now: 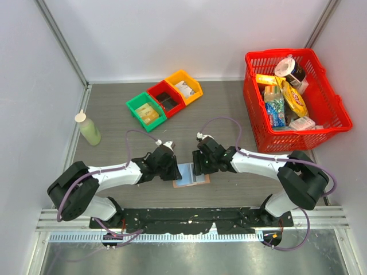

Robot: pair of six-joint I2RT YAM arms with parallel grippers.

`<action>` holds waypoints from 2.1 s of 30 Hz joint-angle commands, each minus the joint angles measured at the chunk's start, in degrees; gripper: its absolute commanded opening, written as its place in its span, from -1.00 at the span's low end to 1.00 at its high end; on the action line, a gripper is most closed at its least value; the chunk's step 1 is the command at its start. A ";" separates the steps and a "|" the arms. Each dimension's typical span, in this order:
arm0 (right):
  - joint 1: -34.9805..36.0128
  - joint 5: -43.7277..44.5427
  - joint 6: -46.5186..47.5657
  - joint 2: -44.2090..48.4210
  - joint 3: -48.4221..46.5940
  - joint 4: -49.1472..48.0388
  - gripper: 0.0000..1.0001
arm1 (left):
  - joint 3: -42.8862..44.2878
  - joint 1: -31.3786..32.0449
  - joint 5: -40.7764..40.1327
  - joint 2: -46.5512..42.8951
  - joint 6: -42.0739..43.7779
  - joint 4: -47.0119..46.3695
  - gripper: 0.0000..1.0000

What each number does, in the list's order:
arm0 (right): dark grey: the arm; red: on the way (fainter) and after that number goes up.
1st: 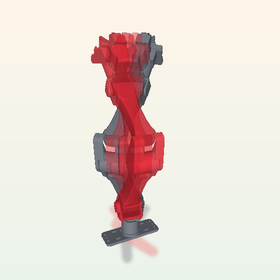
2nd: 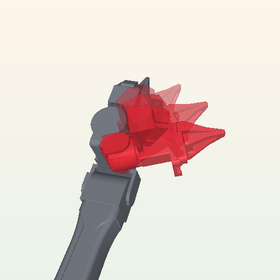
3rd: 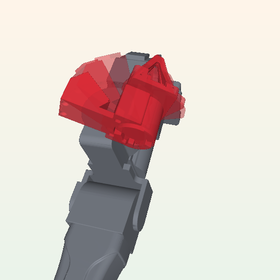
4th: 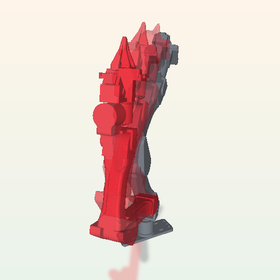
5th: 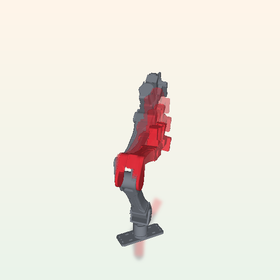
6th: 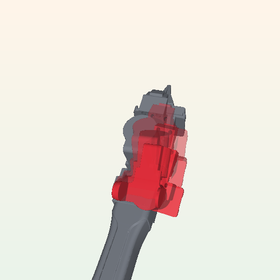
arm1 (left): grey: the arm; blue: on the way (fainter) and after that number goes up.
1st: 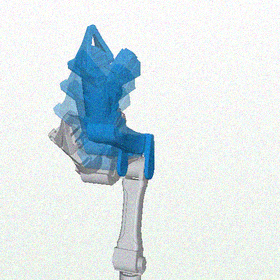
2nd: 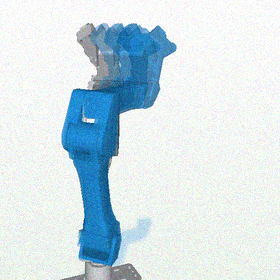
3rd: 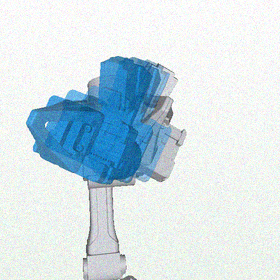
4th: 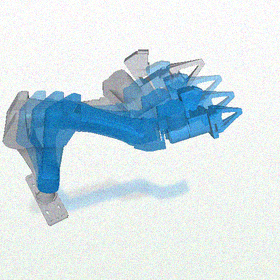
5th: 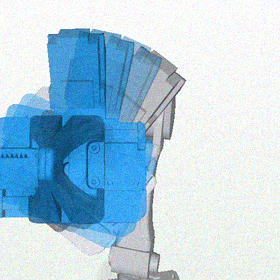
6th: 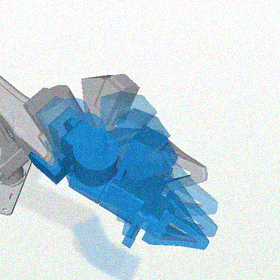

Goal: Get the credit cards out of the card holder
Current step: Remove the credit card from the card holder.

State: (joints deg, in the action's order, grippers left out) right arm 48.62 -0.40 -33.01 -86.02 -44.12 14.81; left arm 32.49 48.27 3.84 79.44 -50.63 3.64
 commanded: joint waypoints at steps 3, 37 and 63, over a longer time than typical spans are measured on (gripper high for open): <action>0.25 -5.39 -0.56 2.17 -0.44 -3.82 0.07 | -1.38 0.07 0.73 2.47 0.18 -0.47 -0.74; 0.33 -8.57 1.28 3.93 -4.75 -3.47 -0.39 | -5.94 0.07 -7.08 -11.57 -4.47 -0.39 -0.66; -0.98 -10.57 -6.35 5.69 7.02 -24.00 -0.07 | -5.15 -0.72 -2.78 -2.89 -4.65 -8.47 -0.77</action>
State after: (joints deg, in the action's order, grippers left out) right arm 48.62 -4.05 -34.98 -78.39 -40.21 3.38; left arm 28.10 47.90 0.62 75.85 -55.13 -1.19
